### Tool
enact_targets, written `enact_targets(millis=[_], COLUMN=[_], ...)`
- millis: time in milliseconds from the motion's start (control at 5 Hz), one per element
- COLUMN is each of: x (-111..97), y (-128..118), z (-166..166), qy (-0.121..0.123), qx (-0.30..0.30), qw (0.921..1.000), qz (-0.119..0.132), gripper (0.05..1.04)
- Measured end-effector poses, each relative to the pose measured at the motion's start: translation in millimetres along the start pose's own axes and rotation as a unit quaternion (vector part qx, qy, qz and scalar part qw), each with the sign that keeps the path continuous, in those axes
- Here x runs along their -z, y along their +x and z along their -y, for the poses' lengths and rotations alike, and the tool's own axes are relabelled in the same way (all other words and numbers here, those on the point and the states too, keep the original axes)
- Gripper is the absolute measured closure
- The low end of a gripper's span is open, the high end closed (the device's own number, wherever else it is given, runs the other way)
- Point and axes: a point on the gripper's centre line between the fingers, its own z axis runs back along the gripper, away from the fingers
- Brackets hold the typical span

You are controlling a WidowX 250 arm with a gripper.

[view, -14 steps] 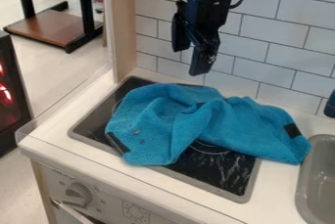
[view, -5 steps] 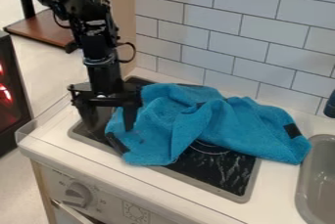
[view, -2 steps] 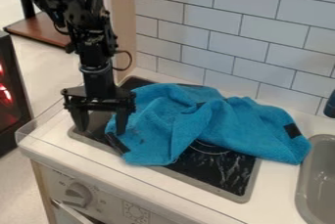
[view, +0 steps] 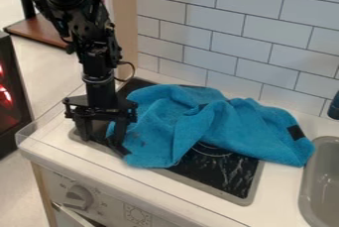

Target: Fold the cloth from left to right

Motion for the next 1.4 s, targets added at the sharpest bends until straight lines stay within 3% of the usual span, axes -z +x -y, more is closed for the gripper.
enact_targets(millis=[400, 600, 800, 1000, 1200, 1400], x=[0.5, -0.3, -3.3, -13.9, -31.6, -45.5], y=[-6.6, -8.4, -13.4, -17.4, -13.9, -10.8], z=[6.5, 5.5, 1.4, -2.1, -12.6, -8.6], qy=[0.015, 0.017, 0.016, 0.009, -0.006, -0.016], qx=[-0.014, -0.012, -0.004, 0.002, -0.021, -0.015], qw=[0.9997, 0.9996, 0.9998, 1.0000, 0.9997, 0.9996], qz=[0.016, 0.017, 0.008, -0.002, 0.014, 0.015], gripper=[0.810, 0.940, 1.020, 1.034, 1.034, 1.034])
